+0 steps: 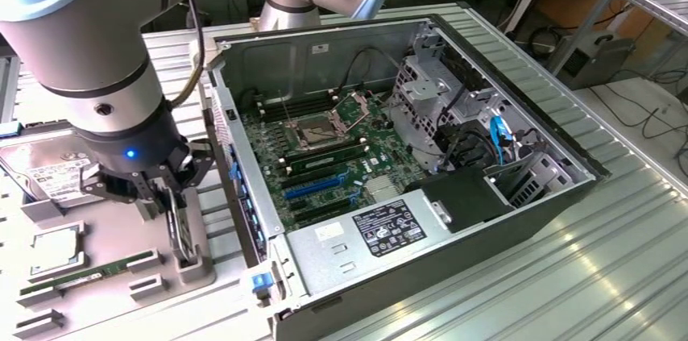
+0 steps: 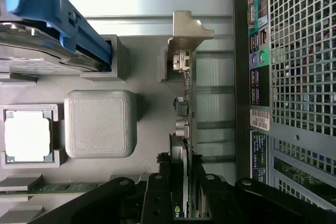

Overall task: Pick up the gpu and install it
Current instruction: 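Pick up the gpu and move the gpu toward the slot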

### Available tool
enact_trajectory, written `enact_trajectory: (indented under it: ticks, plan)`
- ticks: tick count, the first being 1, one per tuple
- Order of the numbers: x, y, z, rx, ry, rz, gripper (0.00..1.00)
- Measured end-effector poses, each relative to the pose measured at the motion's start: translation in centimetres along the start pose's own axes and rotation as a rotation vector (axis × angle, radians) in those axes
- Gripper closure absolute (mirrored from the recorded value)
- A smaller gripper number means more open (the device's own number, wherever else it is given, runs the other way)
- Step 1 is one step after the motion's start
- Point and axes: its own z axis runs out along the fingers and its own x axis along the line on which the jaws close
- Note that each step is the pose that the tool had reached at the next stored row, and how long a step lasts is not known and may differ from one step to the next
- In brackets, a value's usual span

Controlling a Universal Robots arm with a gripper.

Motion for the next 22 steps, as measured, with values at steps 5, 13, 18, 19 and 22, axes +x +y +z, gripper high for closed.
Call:
enact_trajectory:
  ticks: [5, 13, 18, 19, 22]
  plan:
    - [-0.1, 0.05, -1.42, -0.0001, 0.0, -0.001, 0.74]
    - [-0.4, 0.19, -5.42, -0.0002, 0.0, -0.001, 0.74]
    - [-0.7, 0.27, -8.79, 0.0, 0.0012, -0.001, 0.74]
    - [-0.8, 0.27, -9.3, -0.0002, 0.0011, -0.001, 0.74]
    - [-1.1, 0.22, -10.69, -0.0001, 0.0014, -0.001, 0.74]
